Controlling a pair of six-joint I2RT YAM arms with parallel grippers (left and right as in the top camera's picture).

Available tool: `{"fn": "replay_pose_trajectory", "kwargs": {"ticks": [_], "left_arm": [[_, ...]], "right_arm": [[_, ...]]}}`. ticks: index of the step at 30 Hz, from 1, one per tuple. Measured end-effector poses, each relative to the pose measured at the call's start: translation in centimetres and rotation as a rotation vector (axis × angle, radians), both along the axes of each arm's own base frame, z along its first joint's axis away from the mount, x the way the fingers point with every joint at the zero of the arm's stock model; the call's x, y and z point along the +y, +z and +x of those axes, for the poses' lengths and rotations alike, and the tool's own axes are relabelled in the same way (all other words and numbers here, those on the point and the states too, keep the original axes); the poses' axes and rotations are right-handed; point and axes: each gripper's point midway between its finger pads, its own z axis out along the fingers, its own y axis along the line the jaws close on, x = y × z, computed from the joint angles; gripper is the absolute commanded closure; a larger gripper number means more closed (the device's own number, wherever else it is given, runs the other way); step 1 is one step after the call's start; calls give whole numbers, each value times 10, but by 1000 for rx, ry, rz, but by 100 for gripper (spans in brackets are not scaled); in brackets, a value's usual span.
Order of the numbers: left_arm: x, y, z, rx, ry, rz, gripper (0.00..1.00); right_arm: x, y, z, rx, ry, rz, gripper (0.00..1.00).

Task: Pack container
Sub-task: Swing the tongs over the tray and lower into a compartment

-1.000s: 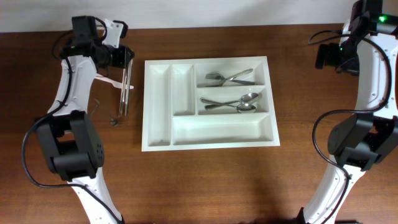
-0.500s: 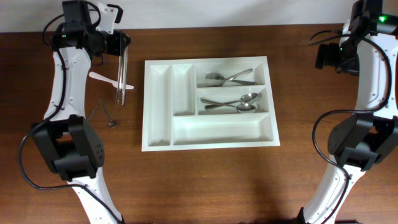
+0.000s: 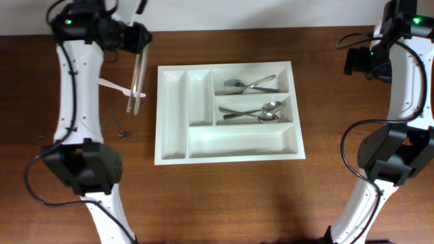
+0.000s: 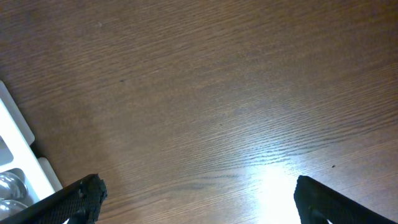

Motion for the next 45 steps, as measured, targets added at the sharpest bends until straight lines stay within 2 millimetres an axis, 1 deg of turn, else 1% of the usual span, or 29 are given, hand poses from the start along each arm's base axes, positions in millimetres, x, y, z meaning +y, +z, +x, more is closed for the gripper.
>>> {"fn": "replay_pose_trajectory", "kwargs": {"ticks": [2,3,4,7,9,10,11,12,13,15,16,17,21,22,23,25,27,28,29,30,31,32,34,38,39,40,41,42,45], "left_arm": [[-21,2,-9,12,-50,14,98],[-38,2,-17,24,-89,28,98],[-46,1,-21,32,-108,37,98],[-84,-8,-44,81,-208,77,98],[-113,-14,-64,112,-295,108,98],[-143,-18,-83,121,-385,141,98],[-155,-20,-91,122,-422,157,98],[-172,-24,-107,131,-480,205,98],[-182,-25,-114,130,-512,224,98],[-214,-29,-140,113,-622,283,98],[-225,-29,-148,104,-659,299,98],[-240,-31,-163,95,-721,323,98],[-278,-37,-203,56,-905,380,98],[-283,-40,-208,55,-934,389,98],[-286,-50,-215,65,-978,410,98],[-289,-69,-221,99,-1027,438,98],[-290,-102,-223,161,-1068,470,98],[-290,-114,-222,184,-1078,483,98],[-290,-133,-222,218,-1099,498,98],[-289,-147,-221,240,-1115,508,98],[-290,-156,-221,250,-1132,512,98],[-291,-162,-219,251,-1144,514,98],[-294,-168,-218,241,-1163,510,98],[-301,-169,-213,200,-1178,500,98],[-302,-168,-212,192,-1179,499,85],[-303,-169,-210,185,-1178,498,65],[-304,-168,-210,183,-1178,497,53],[-304,-168,-210,180,-1182,498,47],[-304,-168,-210,178,-1183,497,44]], "right_arm": [[0,0,0,0,0,0,1],[0,0,0,0,1,0,1],[0,0,0,0,0,0,1],[0,0,0,0,0,0,1],[0,0,0,0,0,0,1],[0,0,0,0,0,0,1],[0,0,0,0,0,0,1],[0,0,0,0,1,0,1],[0,0,0,0,0,0,1],[0,0,0,0,0,0,1],[0,0,0,0,0,0,1],[0,0,0,0,0,0,1],[0,0,0,0,0,0,1],[0,0,0,0,0,0,1],[0,0,0,0,1,0,1],[0,0,0,0,1,0,1],[0,0,0,0,0,0,1],[0,0,0,0,0,0,1],[0,0,0,0,0,0,1],[0,0,0,0,1,-1,1],[0,0,0,0,0,0,1],[0,0,0,0,0,0,1],[0,0,0,0,0,0,1],[0,0,0,0,0,0,1],[0,0,0,0,1,0,1],[0,0,0,0,0,0,1],[0,0,0,0,0,0,1],[0,0,0,0,0,0,1],[0,0,0,0,0,0,1]]}}
